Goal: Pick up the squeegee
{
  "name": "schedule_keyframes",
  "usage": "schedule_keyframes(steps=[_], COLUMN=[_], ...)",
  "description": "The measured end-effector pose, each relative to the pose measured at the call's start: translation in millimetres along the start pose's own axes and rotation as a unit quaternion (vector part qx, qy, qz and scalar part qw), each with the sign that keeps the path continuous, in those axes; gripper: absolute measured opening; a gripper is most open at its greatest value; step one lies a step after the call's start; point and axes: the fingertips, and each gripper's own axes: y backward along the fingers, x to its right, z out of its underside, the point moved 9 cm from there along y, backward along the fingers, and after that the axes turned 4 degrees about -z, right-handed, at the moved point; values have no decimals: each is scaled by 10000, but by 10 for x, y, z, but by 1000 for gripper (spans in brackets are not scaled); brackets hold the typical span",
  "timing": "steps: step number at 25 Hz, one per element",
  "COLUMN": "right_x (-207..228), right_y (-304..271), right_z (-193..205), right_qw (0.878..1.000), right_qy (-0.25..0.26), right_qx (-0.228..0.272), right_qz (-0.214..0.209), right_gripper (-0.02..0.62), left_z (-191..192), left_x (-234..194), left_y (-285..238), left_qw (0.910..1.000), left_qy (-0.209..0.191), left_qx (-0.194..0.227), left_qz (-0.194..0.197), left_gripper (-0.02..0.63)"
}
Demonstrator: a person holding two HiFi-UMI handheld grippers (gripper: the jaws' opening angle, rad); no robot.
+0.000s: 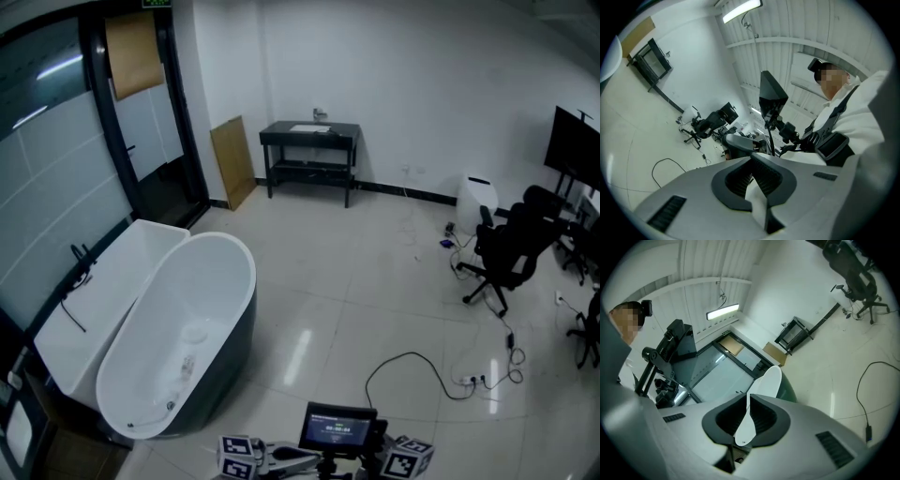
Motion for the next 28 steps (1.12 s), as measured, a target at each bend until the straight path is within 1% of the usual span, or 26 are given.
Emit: schedule_keyframes(steps=[2, 4, 5, 8, 10, 13, 15, 17, 20, 22, 24, 28], right_x=[78, 114, 107, 98, 113, 166, 173, 156, 103, 27, -16, -8], right_y=[-27, -78, -88, -78, -97, -169, -214, -247, -300, -345, -400, -487], right_z=[-5, -41, -69, -158, -166, -145, -162, -200, -302, -367, -398, -400], right_qw=[9996, 9983, 9980, 9983, 9982, 9983, 9986, 9989, 9972, 9945, 9920, 9882], right_qy=[-126, -245, -235, -105, -136, -274, -257, -128, 239, 475, 639, 780], right_qx=[81, 125, 143, 286, 370, 371, 404, 459, 470, 440, 435, 583], right_qz=[-238, -507, -561, -501, -452, -358, -222, 29, 524, 819, 1000, 1178], right_gripper=[13, 12, 13, 12, 12, 11, 11, 11, 9, 9, 9, 11], left_z=[-26, -107, -134, -182, -205, -281, -353, -420, -551, -623, -669, -700], left_x=[-40, -72, -77, -105, -143, -245, -336, -436, -562, -605, -625, -628], left_y=[-44, -61, -69, -110, -105, -20, 77, 216, 449, 577, 675, 818], left_qw=[9998, 9996, 9994, 9983, 9977, 9985, 9996, 9997, 9971, 9950, 9936, 9917], left_qy=[3, 24, 35, 25, 15, -37, -13, 92, 172, 106, -11, -230], left_qx=[-120, -136, -166, -386, -516, -446, -280, -33, 420, 613, 699, 727], left_qz=[165, 250, 291, 436, 448, 302, 87, -232, -618, -786, -888, -1037], left_gripper=[-8, -8, -8, -7, -8, -8, -8, -8, -8, -8, -8, -8])
